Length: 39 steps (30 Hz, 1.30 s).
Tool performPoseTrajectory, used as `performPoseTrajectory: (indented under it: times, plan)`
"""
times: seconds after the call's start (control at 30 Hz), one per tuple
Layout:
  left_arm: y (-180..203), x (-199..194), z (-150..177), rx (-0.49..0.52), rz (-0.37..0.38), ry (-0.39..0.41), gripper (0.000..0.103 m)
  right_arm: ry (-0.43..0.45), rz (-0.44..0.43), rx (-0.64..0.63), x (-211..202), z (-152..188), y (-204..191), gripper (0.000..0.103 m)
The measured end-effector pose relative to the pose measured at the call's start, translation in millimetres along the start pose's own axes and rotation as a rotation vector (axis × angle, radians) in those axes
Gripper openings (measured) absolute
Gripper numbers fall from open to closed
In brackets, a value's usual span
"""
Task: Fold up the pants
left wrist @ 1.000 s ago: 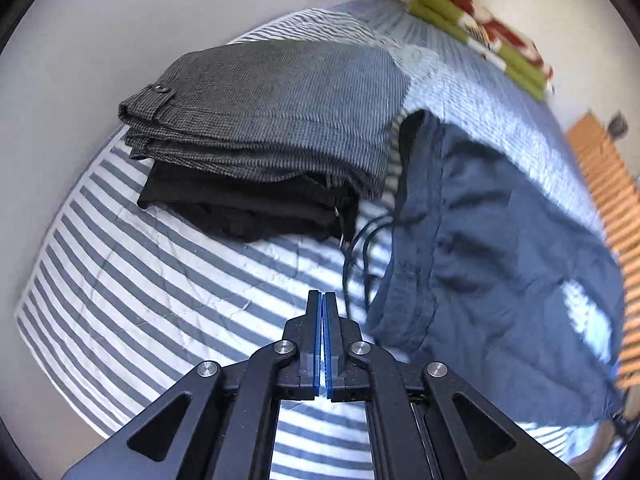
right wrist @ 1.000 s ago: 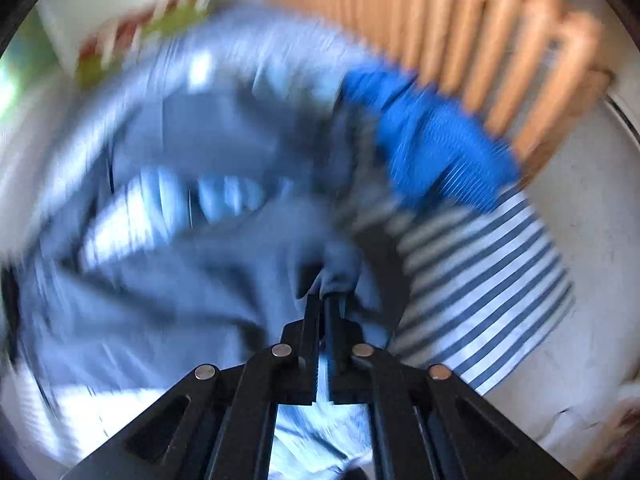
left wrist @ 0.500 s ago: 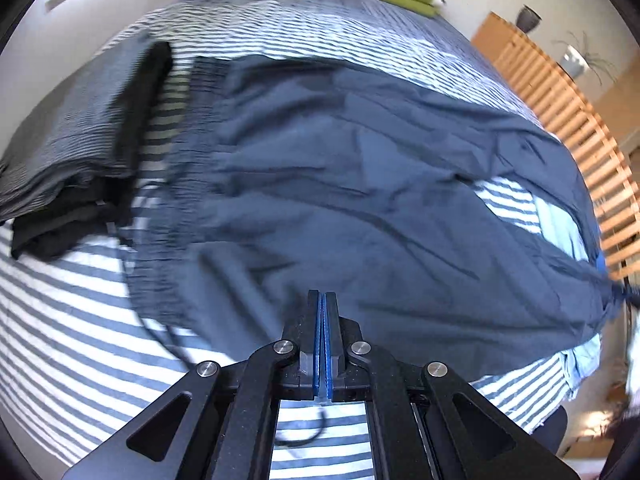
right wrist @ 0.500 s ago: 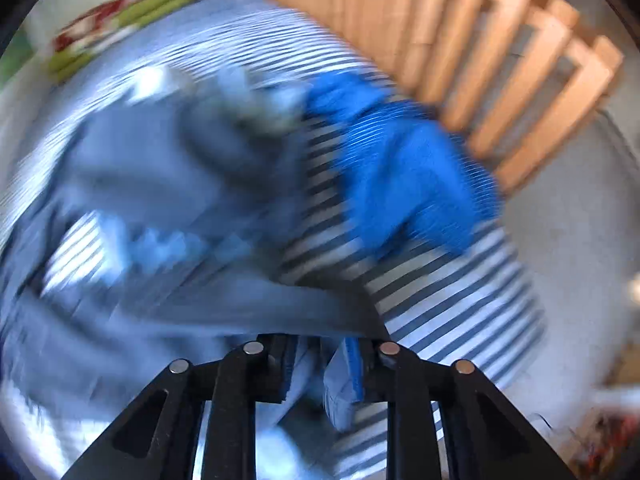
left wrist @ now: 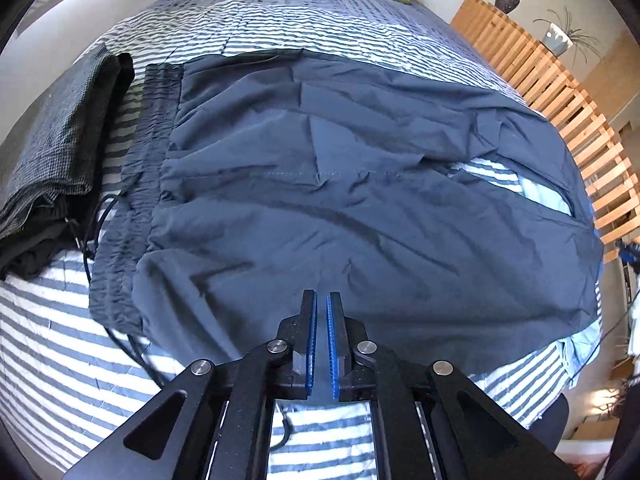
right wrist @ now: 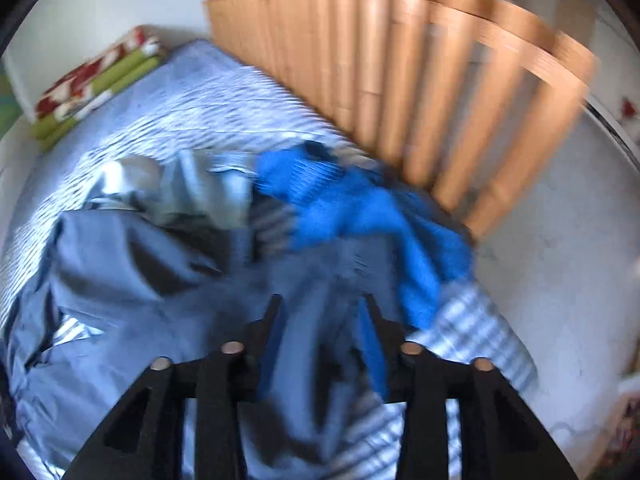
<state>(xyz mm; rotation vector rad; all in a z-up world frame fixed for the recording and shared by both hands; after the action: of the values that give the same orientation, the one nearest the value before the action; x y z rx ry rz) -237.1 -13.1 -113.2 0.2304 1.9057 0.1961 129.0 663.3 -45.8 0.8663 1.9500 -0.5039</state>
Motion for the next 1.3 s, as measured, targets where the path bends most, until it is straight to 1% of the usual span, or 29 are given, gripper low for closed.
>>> performPoseTrajectory:
  times: [0.03,0.07,0.1,0.13,0.23,0.3,0.33,0.4,0.43,0.47,0.53,0.57,0.6,0.63,0.67,0.7,0.73,0.77,0.8,0.87,0.97,1.0,1.07,1.1,1.17,1.2,1.23,1.27,1.3]
  plan:
    - [-2,6,0,-0.005,-0.003,-0.008,0.011,-0.007,-0.036,-0.024,8,-6,-14,0.049]
    - [-2,10,1,-0.011,0.001,-0.018,0.013,-0.016,-0.053,-0.037,15,-11,-25,0.055]
    - [-2,15,3,-0.013,0.008,-0.032,0.013,-0.033,-0.07,-0.053,26,-16,-36,0.056]
    - [-2,21,5,-0.008,0.005,-0.048,0.013,-0.047,-0.072,-0.059,35,-20,-44,0.056]
    - [-3,33,5,0.019,-0.026,-0.061,0.015,-0.096,-0.061,-0.044,67,-33,-57,0.056]
    - [-3,40,5,0.031,-0.03,-0.074,0.022,-0.137,-0.074,-0.011,85,-37,-55,0.056]
    - [-3,45,5,0.036,-0.035,-0.086,0.027,-0.155,-0.086,0.011,91,-38,-53,0.056]
    - [-3,55,9,0.058,-0.053,-0.11,0.029,-0.184,-0.104,0.053,103,-40,-46,0.056]
    - [-3,61,12,0.073,-0.067,-0.12,0.029,-0.216,-0.162,-0.018,107,-38,-48,0.056]
    - [-3,65,14,0.082,-0.072,-0.127,0.029,-0.232,-0.174,-0.016,111,-38,-49,0.056]
    - [-4,71,16,0.087,-0.075,-0.121,0.031,-0.254,-0.153,-0.029,119,-36,-48,0.056]
    - [-4,71,16,0.085,-0.066,-0.112,0.036,-0.263,-0.17,-0.021,121,-35,-48,0.056]
    - [-4,71,15,0.079,-0.056,-0.113,0.04,-0.288,-0.232,0.0,122,-31,-52,0.056]
    - [-4,71,14,0.071,-0.048,-0.113,0.041,-0.309,-0.29,0.013,123,-27,-57,0.056]
    - [-4,71,14,0.069,-0.047,-0.113,0.041,-0.308,-0.296,0.01,121,-25,-60,0.052]
    - [-4,71,14,0.075,-0.05,-0.113,0.042,-0.283,-0.254,-0.013,117,-26,-61,0.04]
    - [-4,72,13,0.084,-0.056,-0.114,0.042,-0.275,-0.246,-0.058,113,-25,-65,0.033]
    - [-4,72,13,0.091,-0.062,-0.115,0.042,-0.254,-0.221,-0.111,107,-25,-69,0.008]
    - [-5,71,13,0.096,-0.066,-0.115,0.042,-0.236,-0.196,-0.14,101,-26,-71,0.005]
    - [-5,71,13,0.1,-0.068,-0.116,0.043,-0.18,-0.14,-0.177,87,-34,-70,0.005]
    - [-7,71,12,0.102,-0.062,-0.117,0.046,-0.025,0.019,-0.287,54,-62,-68,0.005]
    - [-8,71,12,0.103,-0.06,-0.117,0.047,0.046,0.102,-0.27,38,-75,-66,0.005]
    - [-8,70,11,0.106,-0.057,-0.116,0.05,0.151,0.182,-0.293,14,-99,-64,0.005]
    - [-8,70,11,0.109,-0.058,-0.115,0.052,0.196,0.221,-0.28,4,-114,-60,0.005]
    - [-8,71,11,0.118,-0.06,-0.114,0.057,0.258,0.305,-0.259,-5,-138,-56,0.005]
    - [-8,71,11,0.123,-0.06,-0.114,0.059,0.296,0.379,-0.255,-7,-153,-54,0.004]
    - [-7,71,11,0.129,-0.064,-0.113,0.06,0.319,0.425,-0.257,-7,-161,-49,0.004]
    - [-7,70,11,0.134,-0.067,-0.114,0.062,0.332,0.461,-0.261,-1,-168,-50,0.004]
    - [-8,70,10,0.136,-0.067,-0.114,0.062,0.315,0.463,-0.274,10,-170,-53,0.005]
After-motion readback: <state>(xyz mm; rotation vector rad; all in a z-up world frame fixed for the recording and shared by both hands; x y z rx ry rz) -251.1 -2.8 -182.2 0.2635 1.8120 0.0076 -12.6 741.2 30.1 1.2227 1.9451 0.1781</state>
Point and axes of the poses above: each gripper's, at about its wrist camera, not at the fingertips, and x roughly the way its jaws point, y to its right, z to its underside, the point moved 8 cm from there along x, roughly the way its jaws point, and after that the axes turned 5 degrees about -x, right-handed, at the moved point
